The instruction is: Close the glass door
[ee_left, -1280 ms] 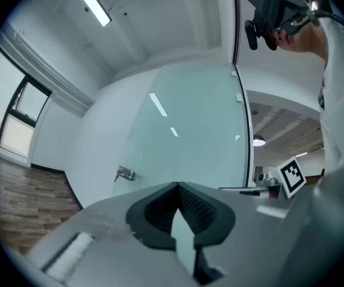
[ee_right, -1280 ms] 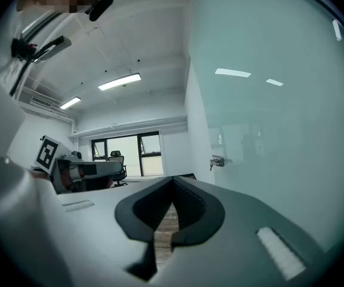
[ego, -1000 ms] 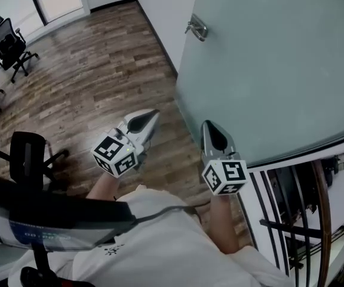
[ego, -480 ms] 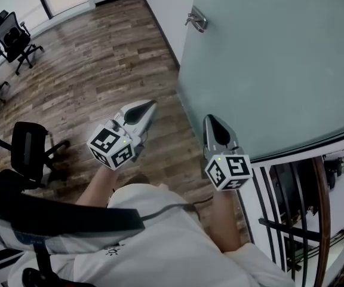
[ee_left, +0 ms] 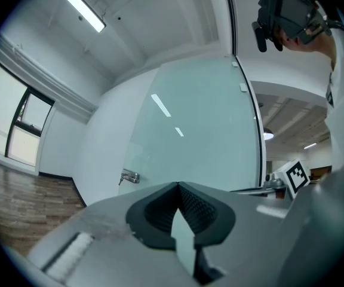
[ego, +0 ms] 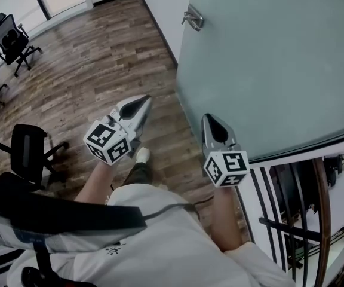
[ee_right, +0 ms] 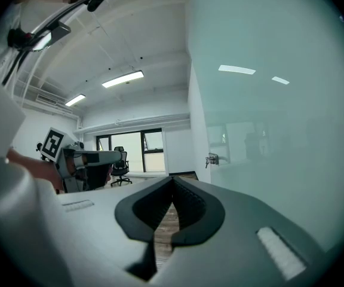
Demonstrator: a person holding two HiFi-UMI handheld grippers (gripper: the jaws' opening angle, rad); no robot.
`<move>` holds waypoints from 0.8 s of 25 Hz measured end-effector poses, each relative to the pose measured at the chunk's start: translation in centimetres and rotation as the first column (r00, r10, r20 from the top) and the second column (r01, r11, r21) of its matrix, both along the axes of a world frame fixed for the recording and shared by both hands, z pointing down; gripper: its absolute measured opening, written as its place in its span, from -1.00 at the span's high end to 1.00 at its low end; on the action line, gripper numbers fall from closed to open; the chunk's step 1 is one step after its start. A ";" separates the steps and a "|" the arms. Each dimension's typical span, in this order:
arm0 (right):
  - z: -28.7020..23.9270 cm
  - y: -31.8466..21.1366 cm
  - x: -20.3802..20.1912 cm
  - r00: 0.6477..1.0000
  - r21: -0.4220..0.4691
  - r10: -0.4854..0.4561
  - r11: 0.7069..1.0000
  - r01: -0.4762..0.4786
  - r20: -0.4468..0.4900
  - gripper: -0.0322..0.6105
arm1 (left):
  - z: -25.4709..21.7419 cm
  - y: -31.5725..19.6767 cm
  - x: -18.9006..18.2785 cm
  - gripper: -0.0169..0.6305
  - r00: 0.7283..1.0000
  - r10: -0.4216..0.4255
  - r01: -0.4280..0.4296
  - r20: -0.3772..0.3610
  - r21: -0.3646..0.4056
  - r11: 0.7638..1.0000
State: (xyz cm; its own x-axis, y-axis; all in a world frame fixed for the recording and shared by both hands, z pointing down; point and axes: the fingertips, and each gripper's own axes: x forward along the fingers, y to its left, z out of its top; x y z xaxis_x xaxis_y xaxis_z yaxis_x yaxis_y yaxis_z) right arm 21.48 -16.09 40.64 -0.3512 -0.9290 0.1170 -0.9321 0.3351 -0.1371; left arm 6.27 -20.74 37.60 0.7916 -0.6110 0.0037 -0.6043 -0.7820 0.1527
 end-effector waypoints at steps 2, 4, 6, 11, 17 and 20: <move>-0.3 -1.1 0.3 0.999 0.018 0.024 1.000 -0.023 -0.026 0.88 | 0.0 -1.3 -0.1 0.93 1.000 0.004 -0.004 0.001 0.007 1.000; -0.2 -2.3 0.6 0.999 0.021 0.042 0.999 -0.041 -0.029 0.87 | 0.0 -2.6 0.0 0.93 1.000 0.015 -0.015 0.003 0.013 1.000; 0.1 -3.6 0.7 0.999 0.009 0.049 0.999 -0.049 -0.020 0.88 | 0.2 -4.1 0.1 0.93 1.000 0.027 -0.028 0.002 0.012 1.000; -0.2 -8.3 -0.2 0.997 -0.012 0.064 0.998 -0.064 -0.036 0.87 | -0.1 -9.2 0.2 0.93 0.998 0.068 -0.068 -0.008 0.003 0.998; -0.6 -14.3 -2.4 0.996 -0.028 0.065 0.997 -0.067 -0.062 0.87 | -0.8 -15.5 -0.8 0.93 0.994 0.112 -0.112 -0.017 0.002 0.994; -0.8 -17.3 -3.6 0.995 -0.034 0.081 0.996 -0.083 -0.065 0.87 | -1.0 -18.5 -1.9 0.93 0.991 0.133 -0.133 -0.018 0.004 0.991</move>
